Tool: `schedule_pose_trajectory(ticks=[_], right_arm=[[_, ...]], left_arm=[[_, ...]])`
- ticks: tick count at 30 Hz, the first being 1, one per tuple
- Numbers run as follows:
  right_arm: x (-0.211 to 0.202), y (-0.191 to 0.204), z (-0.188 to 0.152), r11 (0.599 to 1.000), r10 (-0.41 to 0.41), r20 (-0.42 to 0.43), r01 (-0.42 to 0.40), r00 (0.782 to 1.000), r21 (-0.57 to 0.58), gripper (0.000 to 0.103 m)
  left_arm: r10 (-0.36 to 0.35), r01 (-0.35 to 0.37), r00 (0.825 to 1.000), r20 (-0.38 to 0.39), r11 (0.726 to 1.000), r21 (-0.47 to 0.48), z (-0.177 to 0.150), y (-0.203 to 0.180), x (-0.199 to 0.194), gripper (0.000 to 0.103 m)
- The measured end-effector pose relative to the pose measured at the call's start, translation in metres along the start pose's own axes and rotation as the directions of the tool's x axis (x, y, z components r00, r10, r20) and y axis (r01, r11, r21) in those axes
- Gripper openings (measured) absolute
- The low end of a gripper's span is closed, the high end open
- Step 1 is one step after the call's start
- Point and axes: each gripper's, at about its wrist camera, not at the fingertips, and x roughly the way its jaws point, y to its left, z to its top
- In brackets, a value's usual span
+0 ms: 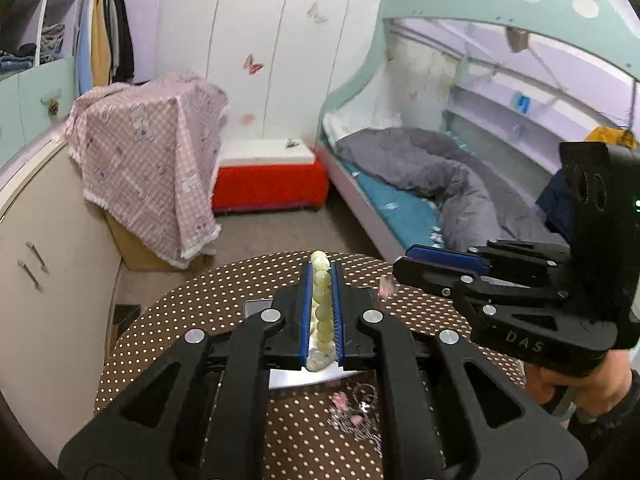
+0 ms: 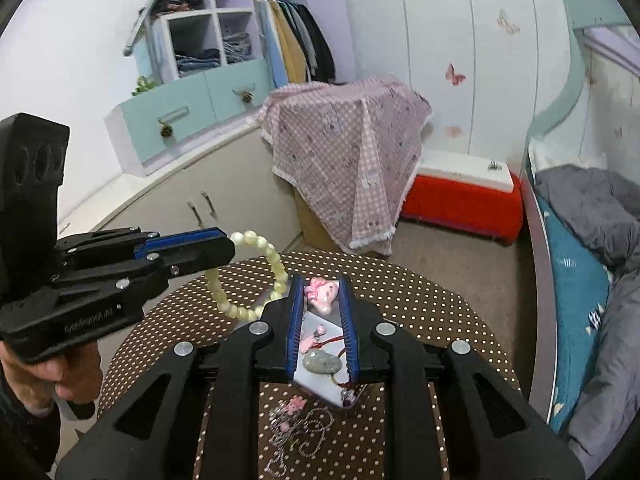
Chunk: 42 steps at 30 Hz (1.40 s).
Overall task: Organize jewelry
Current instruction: 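Carry the pearl bracelet into the grey box with the left tool while the right tool drops the charm in, then withdraw both tools from the box toward the silver chain pile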
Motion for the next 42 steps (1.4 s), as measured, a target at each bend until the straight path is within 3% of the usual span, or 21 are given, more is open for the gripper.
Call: schedule_pose_trajectory(ticks=[1, 2, 3, 4, 5, 6, 9, 15, 29, 34, 37, 42], right_arm=[[0.006, -0.004, -0.001, 1.0, -0.011, -0.014, 0.012, 1.0, 0.016, 0.027], [0.008, -0.005, -0.001, 0.999, -0.018, -0.016, 0.018, 1.0, 0.026, 0.045], [0.007, -0.007, -0.003, 0.999, -0.032, -0.007, 0.032, 0.999, 0.039, 0.072], [0.002, -0.011, -0.005, 0.997, -0.052, 0.018, 0.051, 0.999, 0.058, 0.079], [-0.002, -0.014, -0.008, 0.995, -0.068, 0.037, 0.065, 0.997, 0.079, 0.093], [-0.007, -0.018, -0.01, 0.992, -0.087, 0.051, 0.082, 0.995, 0.099, 0.096], [-0.016, -0.028, -0.015, 0.98, -0.139, 0.053, 0.13, 0.989, 0.148, 0.096], [-0.039, -0.028, -0.016, 0.972, -0.17, 0.104, 0.15, 0.98, 0.181, 0.096], [-0.082, -0.001, -0.016, 0.965, -0.214, 0.166, 0.182, 0.963, 0.189, 0.096], [-0.108, 0.018, -0.021, 0.963, -0.24, 0.23, 0.201, 0.943, 0.178, 0.096], [-0.127, 0.028, -0.029, 0.972, -0.213, 0.285, 0.171, 0.935, 0.164, 0.096], [-0.149, 0.042, -0.047, 0.977, -0.202, 0.335, 0.168, 0.92, 0.128, 0.096]], left_arm=[[0.009, -0.009, 1.0, -0.018, 1.0, -0.007, 0.002, 0.002, 0.007, 0.01], [0.02, -0.021, 0.999, -0.035, 1.0, -0.013, 0.002, 0.005, 0.012, 0.02], [0.053, -0.054, 0.997, -0.049, 0.998, -0.016, 0.002, 0.007, 0.016, 0.035], [0.106, -0.107, 0.994, -0.041, 0.994, -0.029, 0.001, 0.011, 0.015, 0.072], [0.129, -0.13, 0.991, -0.017, 0.991, -0.043, 0.001, 0.015, 0.012, 0.089], [0.121, -0.119, 0.992, 0.021, 0.991, -0.064, -0.001, 0.02, 0.005, 0.095], [0.164, -0.16, 0.986, 0.04, 0.984, -0.077, -0.004, 0.024, -0.007, 0.096], [0.234, -0.229, 0.965, 0.117, 0.972, -0.048, -0.013, 0.018, -0.04, 0.096], [0.285, -0.277, 0.938, 0.195, 0.958, -0.069, -0.019, 0.009, -0.096, 0.097], [0.308, -0.296, 0.925, 0.222, 0.951, -0.083, -0.027, 0.004, -0.115, 0.097], [0.32, -0.309, 0.916, 0.242, 0.947, -0.084, -0.032, -0.001, -0.128, 0.097], [0.28, -0.261, 0.926, 0.253, 0.96, -0.106, -0.048, -0.001, -0.144, 0.097]])
